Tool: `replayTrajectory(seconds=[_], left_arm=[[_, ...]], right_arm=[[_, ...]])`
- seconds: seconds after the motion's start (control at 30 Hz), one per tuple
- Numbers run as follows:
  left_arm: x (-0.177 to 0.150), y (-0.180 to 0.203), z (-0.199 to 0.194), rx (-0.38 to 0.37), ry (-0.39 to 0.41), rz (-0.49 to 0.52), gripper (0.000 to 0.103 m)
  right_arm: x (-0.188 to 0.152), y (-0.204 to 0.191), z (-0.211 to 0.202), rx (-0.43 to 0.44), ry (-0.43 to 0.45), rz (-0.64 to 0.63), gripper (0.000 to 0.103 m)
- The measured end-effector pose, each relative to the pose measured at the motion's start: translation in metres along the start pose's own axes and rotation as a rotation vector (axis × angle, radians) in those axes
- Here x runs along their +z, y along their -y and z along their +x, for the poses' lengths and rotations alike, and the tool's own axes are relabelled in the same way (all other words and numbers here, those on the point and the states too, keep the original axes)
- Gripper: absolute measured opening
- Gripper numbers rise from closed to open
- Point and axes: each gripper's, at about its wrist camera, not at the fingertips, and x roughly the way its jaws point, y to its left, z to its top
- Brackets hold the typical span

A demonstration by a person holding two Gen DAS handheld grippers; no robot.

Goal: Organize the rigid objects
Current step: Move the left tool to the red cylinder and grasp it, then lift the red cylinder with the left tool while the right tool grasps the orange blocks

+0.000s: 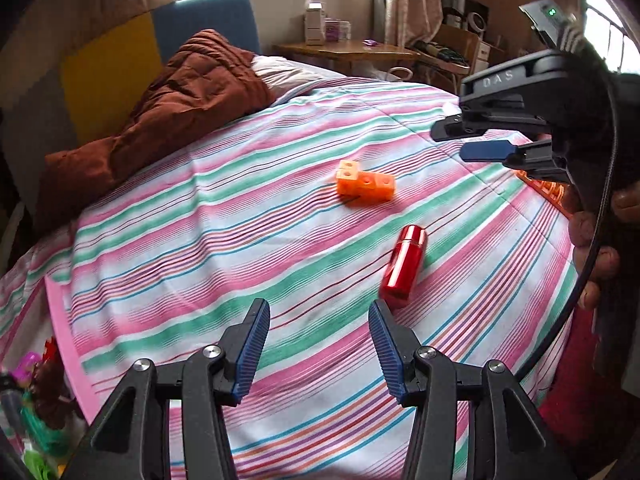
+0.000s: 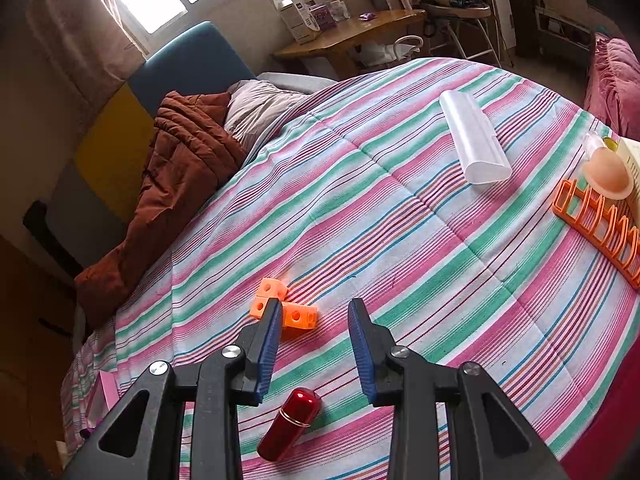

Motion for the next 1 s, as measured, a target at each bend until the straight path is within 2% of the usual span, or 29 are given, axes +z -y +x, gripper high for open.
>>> replayTrajectory(seconds=[0.2,0.37,0.47,0.5,0.53,0.57,0.6,0.73,0.8,1.0], left_arm=[[0.022,0.026,0.028,-0.09,-0.019,0.051,0.052],[0.031,0.036,0.046,-0.13,-0.044,0.064,0.053],[0.034,0.04,0.061,-0.12,-0.062,0.072,0.055],[0.034,0.039,0.068,-0.125,-0.076,0.062,0.054],[0.032,0.036,0.075,-0.134,-0.099,0.043,0.043],[0.03,0.033,0.076,-0.126,-0.083,0.029,0.033],[0.028,0.032,0.073,-0.12,-0.066,0.024,0.026],[0.01,0.018,0.061,-0.085,-0.048,-0.008,0.027],[-0.003,0.006,0.052,-0.063,-0.039,-0.057,0.027],[-0.049,-0.024,0.018,0.011,0.005,-0.155,0.027]], right_arm=[[0.001,0.004,0.002,0.012,-0.015,0.023,0.034],[0.002,0.005,0.007,0.02,-0.038,0.029,0.033],[0.002,0.004,0.007,0.022,-0.041,0.031,0.034],[0.002,0.004,0.008,0.02,-0.041,0.03,0.034],[0.001,0.005,0.008,0.019,-0.041,0.028,0.034],[0.001,0.005,0.008,0.018,-0.042,0.028,0.034],[0.001,0.005,0.008,0.019,-0.043,0.027,0.034],[0.0,0.002,0.011,0.018,-0.056,0.013,0.034],[-0.001,0.001,0.014,0.019,-0.071,0.003,0.034],[-0.01,-0.008,0.032,0.037,-0.179,-0.035,0.034]])
